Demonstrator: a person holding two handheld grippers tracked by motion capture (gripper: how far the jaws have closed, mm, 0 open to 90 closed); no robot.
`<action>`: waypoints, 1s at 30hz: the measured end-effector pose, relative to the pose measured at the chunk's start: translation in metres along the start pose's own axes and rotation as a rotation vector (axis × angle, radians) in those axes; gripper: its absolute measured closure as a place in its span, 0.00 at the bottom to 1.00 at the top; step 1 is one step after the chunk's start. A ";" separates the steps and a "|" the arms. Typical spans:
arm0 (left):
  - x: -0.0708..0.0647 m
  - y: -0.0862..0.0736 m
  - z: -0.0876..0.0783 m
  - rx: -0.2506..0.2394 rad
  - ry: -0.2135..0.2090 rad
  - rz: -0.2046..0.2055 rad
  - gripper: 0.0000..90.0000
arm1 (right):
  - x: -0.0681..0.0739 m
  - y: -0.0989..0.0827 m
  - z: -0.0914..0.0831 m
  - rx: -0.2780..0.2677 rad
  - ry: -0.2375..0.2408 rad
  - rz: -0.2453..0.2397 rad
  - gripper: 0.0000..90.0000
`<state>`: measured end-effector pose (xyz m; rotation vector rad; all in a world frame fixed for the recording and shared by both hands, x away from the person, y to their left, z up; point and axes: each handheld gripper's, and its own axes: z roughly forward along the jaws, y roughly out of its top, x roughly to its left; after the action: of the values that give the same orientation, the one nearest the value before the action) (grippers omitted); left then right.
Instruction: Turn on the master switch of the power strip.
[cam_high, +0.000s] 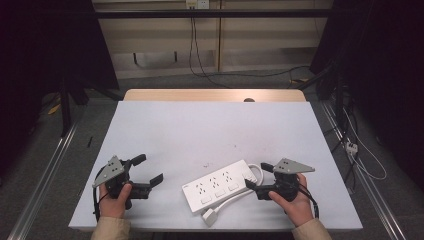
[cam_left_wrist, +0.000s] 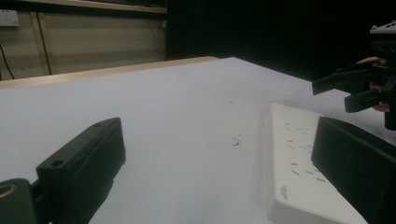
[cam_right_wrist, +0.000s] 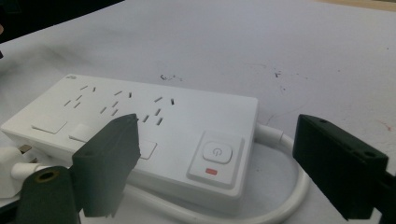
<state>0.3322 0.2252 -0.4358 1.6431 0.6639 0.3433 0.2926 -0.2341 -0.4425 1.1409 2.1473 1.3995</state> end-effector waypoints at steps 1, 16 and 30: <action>0.000 0.000 0.000 0.000 0.000 -0.001 0.03 | 0.000 0.000 0.000 0.000 0.000 -0.003 0.16; 0.000 0.000 -0.001 -0.002 0.001 -0.002 0.03 | -0.006 -0.004 -0.011 -0.006 -0.014 -0.002 0.13; 0.000 0.000 -0.001 -0.003 0.002 -0.002 0.03 | -0.009 -0.007 -0.019 -0.020 -0.020 0.003 0.12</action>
<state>0.3317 0.2265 -0.4358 1.6392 0.6658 0.3446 0.2828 -0.2544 -0.4411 1.1463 2.1141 1.4020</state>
